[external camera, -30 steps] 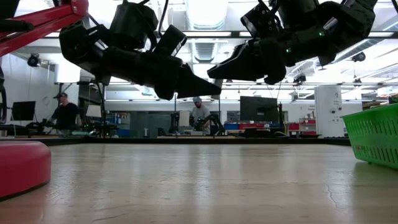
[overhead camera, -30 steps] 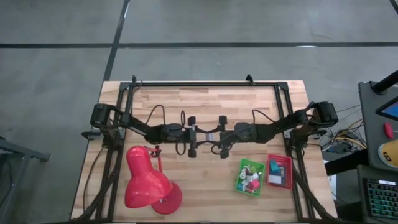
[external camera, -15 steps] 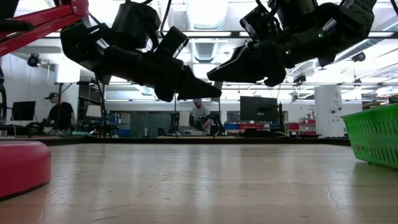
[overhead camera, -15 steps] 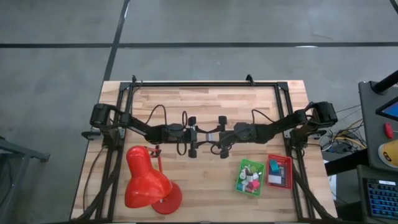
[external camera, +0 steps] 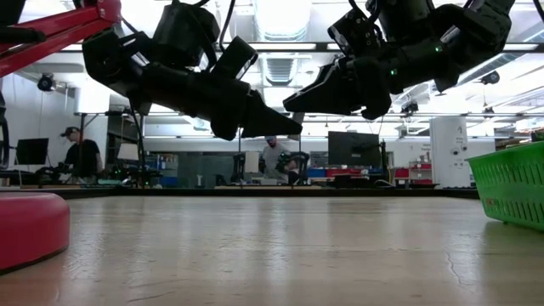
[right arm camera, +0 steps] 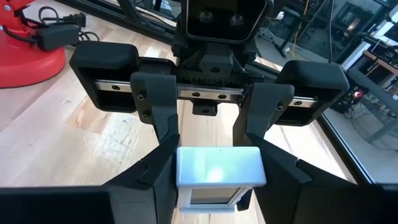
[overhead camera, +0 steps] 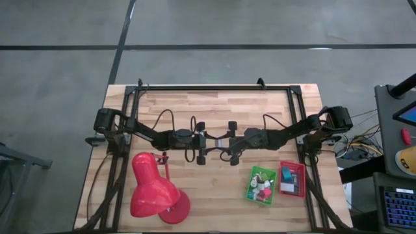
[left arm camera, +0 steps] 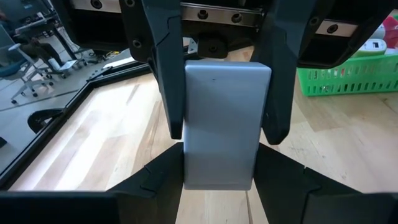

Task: Pick & Place Office items
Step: Put the white digital clock into the red basket

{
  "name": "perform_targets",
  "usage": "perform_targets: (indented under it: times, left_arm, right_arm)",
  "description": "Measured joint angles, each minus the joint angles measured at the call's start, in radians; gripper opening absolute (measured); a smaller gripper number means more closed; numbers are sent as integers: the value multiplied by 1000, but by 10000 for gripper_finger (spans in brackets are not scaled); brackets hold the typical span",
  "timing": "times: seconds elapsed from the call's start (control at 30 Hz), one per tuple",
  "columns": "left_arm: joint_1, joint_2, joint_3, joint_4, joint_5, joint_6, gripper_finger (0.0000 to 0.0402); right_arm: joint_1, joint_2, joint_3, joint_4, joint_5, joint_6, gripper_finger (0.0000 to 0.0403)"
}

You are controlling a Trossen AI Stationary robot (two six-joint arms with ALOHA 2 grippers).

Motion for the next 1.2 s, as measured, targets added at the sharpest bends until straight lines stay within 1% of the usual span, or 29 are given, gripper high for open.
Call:
perform_targets:
  times: [0.13,0.4,0.57,0.67,0.83,0.93,1.07,1.2]
  left_arm:
    - [0,0,2,-5,0,0,179]
    - [1,0,18,-14,0,1,179]
    - [0,0,21,-7,-6,31,182]
    - [0,0,23,-2,-10,32,203]
    - [1,0,23,1,-14,26,263]
    - [1,0,23,-4,-15,26,292]
    - [1,0,23,-7,-15,26,318]
    - [1,0,23,-23,-15,26,333]
  right_arm:
    - [0,0,0,0,0,-1,169]
    - [0,-1,-1,2,2,-3,159]
    - [0,-1,-1,9,2,-8,172]
    - [0,-1,-1,10,2,-8,173]
    - [0,-1,-1,6,0,-8,163]
    - [0,-1,-1,6,0,-8,161]
    - [0,-1,-1,6,0,-8,169]
    - [0,-1,0,6,0,-8,173]
